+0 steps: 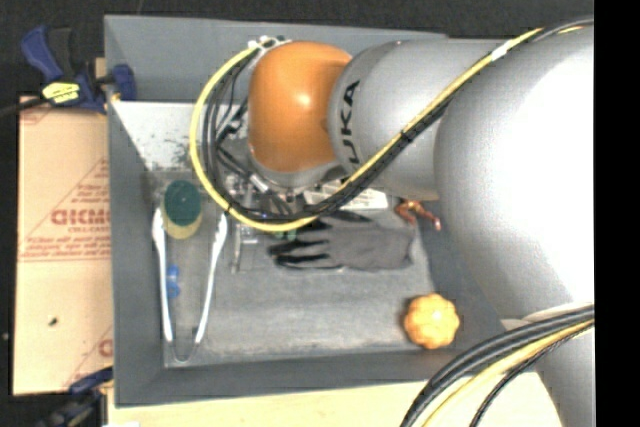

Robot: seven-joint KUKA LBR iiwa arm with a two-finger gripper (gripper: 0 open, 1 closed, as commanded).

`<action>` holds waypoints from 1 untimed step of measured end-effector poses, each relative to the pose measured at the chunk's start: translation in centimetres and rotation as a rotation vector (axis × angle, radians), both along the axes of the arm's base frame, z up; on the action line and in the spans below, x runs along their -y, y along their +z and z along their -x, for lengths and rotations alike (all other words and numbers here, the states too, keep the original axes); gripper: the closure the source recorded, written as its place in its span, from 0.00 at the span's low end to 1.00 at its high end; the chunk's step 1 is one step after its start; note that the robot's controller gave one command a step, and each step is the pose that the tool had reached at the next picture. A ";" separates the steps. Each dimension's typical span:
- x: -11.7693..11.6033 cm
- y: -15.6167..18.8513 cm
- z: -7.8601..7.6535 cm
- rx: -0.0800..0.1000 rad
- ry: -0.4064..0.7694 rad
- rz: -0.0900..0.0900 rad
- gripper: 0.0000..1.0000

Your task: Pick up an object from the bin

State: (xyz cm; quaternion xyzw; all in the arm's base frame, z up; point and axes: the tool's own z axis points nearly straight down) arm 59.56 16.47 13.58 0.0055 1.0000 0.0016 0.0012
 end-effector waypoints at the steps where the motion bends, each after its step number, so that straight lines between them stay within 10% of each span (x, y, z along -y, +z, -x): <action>1: 0.0 0.0 0.0 0.000 0.000 0.000 0.00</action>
Offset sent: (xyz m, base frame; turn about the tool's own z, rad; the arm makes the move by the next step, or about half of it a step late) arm 0.0071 -0.0210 -0.0133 -0.1981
